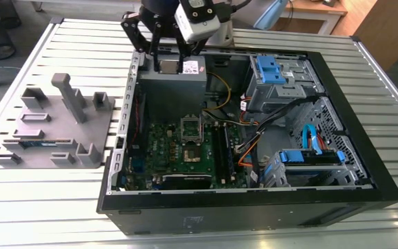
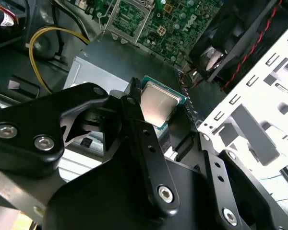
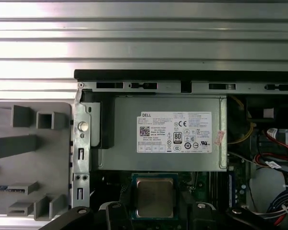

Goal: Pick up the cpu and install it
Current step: 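Pick up the cpu and move it towards the insertion slot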

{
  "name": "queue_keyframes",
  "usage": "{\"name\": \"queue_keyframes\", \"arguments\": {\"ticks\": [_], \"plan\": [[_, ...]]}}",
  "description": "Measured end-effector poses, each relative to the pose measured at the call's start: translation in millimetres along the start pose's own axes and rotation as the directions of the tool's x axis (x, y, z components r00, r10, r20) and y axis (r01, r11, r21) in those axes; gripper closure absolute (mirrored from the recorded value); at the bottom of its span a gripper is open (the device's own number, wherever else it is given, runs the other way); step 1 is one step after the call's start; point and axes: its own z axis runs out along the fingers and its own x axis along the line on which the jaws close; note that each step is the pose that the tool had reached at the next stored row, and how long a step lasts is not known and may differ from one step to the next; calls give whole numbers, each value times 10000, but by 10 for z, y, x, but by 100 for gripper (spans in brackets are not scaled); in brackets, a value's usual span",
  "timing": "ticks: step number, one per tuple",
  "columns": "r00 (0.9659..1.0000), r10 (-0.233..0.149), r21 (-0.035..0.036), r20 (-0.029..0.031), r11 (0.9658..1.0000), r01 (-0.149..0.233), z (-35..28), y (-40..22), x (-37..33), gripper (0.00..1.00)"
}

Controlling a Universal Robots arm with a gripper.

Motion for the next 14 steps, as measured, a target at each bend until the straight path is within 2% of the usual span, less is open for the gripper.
{"name": "queue_keyframes", "arguments": {"ticks": [12,14], "plan": [[10000,4,0,-40,10000,-4,-2,2,-243,53],[10000,2,1,-43,10000,-2,-3,2,-267,53]]}}
